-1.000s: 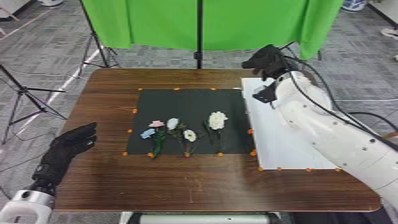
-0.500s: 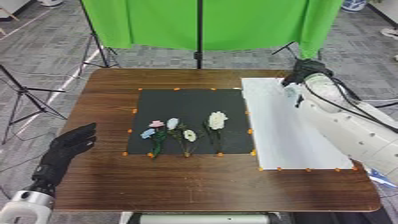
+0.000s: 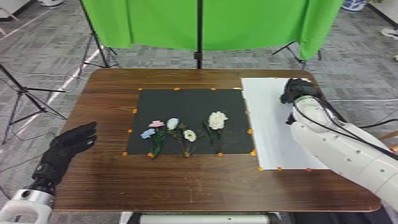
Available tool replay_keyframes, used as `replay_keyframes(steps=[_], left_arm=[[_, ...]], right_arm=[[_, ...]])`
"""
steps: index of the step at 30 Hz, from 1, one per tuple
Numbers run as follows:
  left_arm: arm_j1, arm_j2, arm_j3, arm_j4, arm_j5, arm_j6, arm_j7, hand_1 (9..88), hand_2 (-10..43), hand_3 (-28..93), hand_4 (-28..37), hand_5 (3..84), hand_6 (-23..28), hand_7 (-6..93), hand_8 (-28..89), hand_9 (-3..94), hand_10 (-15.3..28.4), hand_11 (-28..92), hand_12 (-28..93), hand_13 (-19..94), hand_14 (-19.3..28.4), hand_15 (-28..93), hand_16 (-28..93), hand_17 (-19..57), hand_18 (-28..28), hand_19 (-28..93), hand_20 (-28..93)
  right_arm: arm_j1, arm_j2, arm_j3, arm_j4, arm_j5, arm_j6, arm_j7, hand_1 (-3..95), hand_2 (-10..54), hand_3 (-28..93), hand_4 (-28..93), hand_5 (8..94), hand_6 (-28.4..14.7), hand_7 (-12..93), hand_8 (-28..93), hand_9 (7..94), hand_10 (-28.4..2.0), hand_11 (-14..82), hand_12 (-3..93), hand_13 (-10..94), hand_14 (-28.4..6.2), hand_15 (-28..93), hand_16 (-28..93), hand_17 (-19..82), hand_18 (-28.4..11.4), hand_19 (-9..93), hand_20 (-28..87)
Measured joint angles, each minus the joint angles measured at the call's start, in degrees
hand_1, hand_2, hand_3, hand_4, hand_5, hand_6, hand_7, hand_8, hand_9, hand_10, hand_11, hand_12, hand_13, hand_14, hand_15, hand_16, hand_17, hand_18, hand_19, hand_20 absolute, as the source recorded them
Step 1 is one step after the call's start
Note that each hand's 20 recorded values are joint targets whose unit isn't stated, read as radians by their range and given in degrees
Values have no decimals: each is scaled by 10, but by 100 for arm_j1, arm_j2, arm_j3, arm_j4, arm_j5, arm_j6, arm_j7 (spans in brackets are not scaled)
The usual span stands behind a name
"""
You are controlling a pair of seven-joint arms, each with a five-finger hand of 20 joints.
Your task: Arrange flowers
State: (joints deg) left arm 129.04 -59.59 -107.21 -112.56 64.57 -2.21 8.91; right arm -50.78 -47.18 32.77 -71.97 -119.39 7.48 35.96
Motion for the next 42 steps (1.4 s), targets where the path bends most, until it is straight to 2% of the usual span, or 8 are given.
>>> replay_keyframes(steps=[4, 8, 16, 22, 26, 31, 35, 42], left_arm=[[-4, 0, 0, 0, 0, 0, -2, 365, -88, 658, -99, 411, 14, 125, -64, 350, 108, 145, 132, 300, 159, 148, 38, 51, 146, 113, 212], [-4, 0, -1, 0, 3, 0, -1, 365, -87, 657, -99, 411, 14, 125, -63, 350, 109, 146, 132, 300, 159, 148, 38, 51, 146, 113, 212], [24, 0, -33, -6, 3, 1, 1, 364, -88, 658, -97, 412, 15, 125, -64, 350, 108, 146, 132, 300, 159, 149, 38, 51, 146, 113, 213], [16, 0, -36, -4, 4, -5, 0, 360, -89, 660, -99, 411, 15, 124, -64, 350, 108, 145, 132, 299, 158, 148, 38, 51, 146, 113, 213], [15, 4, -36, -3, 4, -10, 0, 353, -86, 661, -102, 412, 13, 125, -64, 350, 109, 145, 132, 299, 161, 149, 38, 50, 147, 115, 213], [15, 4, -37, -2, -1, -13, 0, 337, -78, 666, -110, 411, 13, 125, -64, 351, 109, 144, 132, 299, 161, 148, 38, 49, 148, 116, 213], [15, 4, -33, 0, -2, -15, 2, 336, -79, 668, -114, 413, 13, 124, -64, 350, 109, 143, 132, 299, 161, 148, 38, 49, 148, 116, 213], [12, 3, -31, 1, -2, -28, -7, 334, -81, 671, -116, 413, 13, 123, -63, 350, 109, 143, 133, 298, 161, 147, 39, 49, 148, 115, 212]], right_arm=[[-33, -5, -198, 52, 2, 912, -25, 620, -95, 580, -206, 797, 11, 248, 65, 912, -78, 92, 416, 897, -17, 654, 348, 633, -149, 932, 592], [-181, 24, -34, -123, 46, 1122, -26, 623, -95, 582, -206, 805, 4, 247, 67, 919, -81, 96, 422, 904, -14, 651, 348, 639, -149, 932, 594], [-1110, 297, 1454, -1908, 827, 1129, -10, 619, -95, 586, -202, 806, 1, 241, 80, 918, -85, 105, 440, 902, -15, 648, 357, 637, -148, 932, 597], [-1919, 209, 2332, -3104, -13, 1106, -131, 615, -95, 585, -194, 804, 2, 240, 84, 917, -82, 111, 451, 897, -16, 646, 361, 632, -148, 932, 595], [-2504, -61, 2633, -3660, -165, 1104, -315, 612, -95, 583, -191, 801, 3, 242, 85, 917, -80, 125, 463, 895, -17, 646, 362, 628, -149, 932, 592], [-3147, -606, 2591, -3738, -177, 1325, -501, 604, -95, 586, -185, 794, 5, 252, 80, 899, -85, 211, 457, 894, -20, 649, 362, 628, -152, 932, 595], [-3564, -971, 2443, -3610, -281, 1566, -539, 600, -95, 584, -183, 793, 6, 254, 74, 889, -88, 241, 446, 891, -22, 650, 363, 625, -154, 932, 593], [-3905, -1109, 2336, -3596, -309, 1517, -564, 561, -95, 583, -167, 782, 0, 249, 73, 866, -94, 284, 413, 881, -29, 649, 365, 614, -158, 932, 588]])
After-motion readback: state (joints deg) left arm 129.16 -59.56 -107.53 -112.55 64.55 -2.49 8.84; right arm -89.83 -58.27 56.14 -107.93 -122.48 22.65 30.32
